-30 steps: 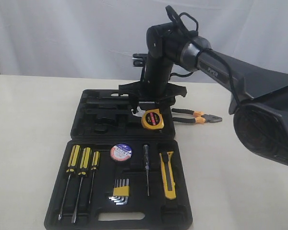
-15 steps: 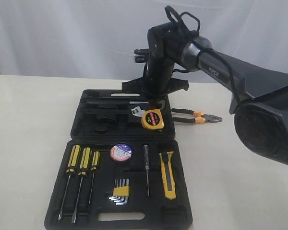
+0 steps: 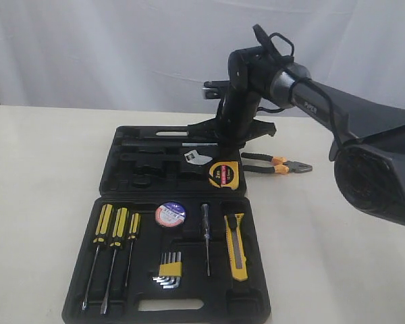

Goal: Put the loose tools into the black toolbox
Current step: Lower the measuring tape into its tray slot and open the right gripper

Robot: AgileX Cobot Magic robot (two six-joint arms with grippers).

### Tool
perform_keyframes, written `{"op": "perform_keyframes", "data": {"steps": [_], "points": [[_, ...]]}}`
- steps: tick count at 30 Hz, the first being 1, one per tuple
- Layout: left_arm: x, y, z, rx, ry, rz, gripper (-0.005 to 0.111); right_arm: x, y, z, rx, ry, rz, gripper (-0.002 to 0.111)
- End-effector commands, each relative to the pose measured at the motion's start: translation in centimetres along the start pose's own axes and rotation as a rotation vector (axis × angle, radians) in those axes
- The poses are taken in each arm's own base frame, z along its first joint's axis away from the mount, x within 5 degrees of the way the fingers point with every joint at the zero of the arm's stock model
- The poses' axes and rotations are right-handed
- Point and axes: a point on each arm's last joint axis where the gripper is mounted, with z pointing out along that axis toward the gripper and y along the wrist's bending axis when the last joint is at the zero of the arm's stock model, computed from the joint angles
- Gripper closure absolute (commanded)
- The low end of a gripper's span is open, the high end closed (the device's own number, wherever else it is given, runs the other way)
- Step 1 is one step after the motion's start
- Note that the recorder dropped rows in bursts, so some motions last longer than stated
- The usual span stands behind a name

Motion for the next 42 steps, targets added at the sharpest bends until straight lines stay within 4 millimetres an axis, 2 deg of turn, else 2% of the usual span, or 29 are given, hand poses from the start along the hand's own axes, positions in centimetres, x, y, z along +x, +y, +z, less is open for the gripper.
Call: {"op": "perform_keyframes", "data": {"steps": [1, 10, 15, 21, 28, 32, 35, 42], "points": [[0.0, -0.1, 0.0, 0.008, -0.009, -0.010, 0.107, -0.2, -0.6, -0.6, 0.001, -0.003, 0.000, 0.109], [0.0, -0.1, 0.0, 0.008, -0.009, -0.010, 0.107, 0.0, -0.5, -3.2, -0.001, 0.032, -0.011, 0.109], [0.0, -0.1, 0.0, 0.008, -0.009, -0.010, 0.107, -0.1, -0.5, -3.6, -0.002, 0.026, -0.016, 0.109], [0.0, -0.1, 0.0, 0.008, -0.009, -0.010, 0.107, 0.3, 0.0, -2.2, -0.050, 0.063, -0.014, 0.109], [0.0, -0.1, 0.0, 0.008, -0.009, -0.010, 0.107, 1.2, -0.2, 1.3, -0.034, 0.130, -0.013, 0.109], [0.0, -0.1, 0.0, 0.008, -0.009, -0.010, 0.107, 1.5, -0.1, 2.3, -0.047, 0.154, -0.004, 0.109], [0.0, -0.1, 0.0, 0.008, -0.009, -0.010, 0.107, 1.6, -0.1, 2.3, -0.049, 0.156, -0.004, 0.109], [0.0, -0.1, 0.0, 0.008, -0.009, -0.010, 0.107, 0.8, -0.1, -0.2, -0.057, 0.107, -0.014, 0.109]]}}
